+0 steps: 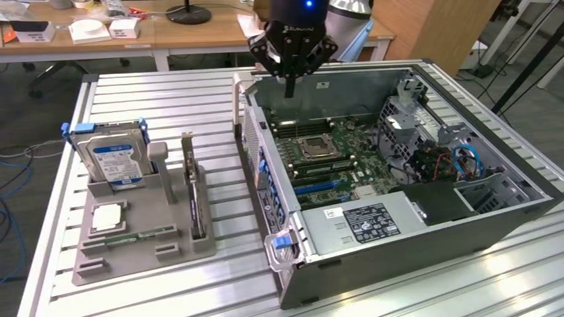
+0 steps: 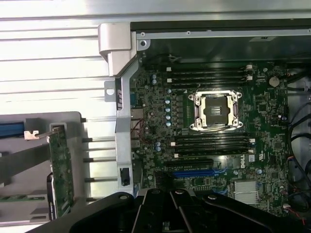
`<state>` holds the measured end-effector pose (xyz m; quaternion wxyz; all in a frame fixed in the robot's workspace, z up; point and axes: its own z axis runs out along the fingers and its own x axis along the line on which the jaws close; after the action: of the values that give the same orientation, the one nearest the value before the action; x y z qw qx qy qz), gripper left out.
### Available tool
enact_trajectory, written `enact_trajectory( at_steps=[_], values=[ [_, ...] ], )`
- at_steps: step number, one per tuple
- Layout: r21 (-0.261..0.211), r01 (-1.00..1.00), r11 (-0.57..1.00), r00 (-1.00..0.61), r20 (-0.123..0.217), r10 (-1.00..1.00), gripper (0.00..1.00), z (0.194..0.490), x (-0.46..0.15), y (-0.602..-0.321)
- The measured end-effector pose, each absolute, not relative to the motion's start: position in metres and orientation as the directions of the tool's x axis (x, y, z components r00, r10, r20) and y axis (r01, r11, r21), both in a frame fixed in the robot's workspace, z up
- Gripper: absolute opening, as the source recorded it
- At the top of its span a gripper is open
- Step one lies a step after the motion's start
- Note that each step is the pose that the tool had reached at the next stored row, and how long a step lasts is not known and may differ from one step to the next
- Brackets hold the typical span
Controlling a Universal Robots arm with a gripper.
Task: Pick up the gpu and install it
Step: 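Reach for the gpu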
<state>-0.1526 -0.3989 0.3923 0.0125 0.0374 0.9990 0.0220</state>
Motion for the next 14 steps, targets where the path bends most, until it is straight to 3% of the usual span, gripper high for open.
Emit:
enact_trajectory(
  at_steps=[14],
  values=[
    [0.045,0.074,0.996,-0.997,-0.023,0.075,0.11,0.3919,-0.1606,-0.3989]
  ],
)
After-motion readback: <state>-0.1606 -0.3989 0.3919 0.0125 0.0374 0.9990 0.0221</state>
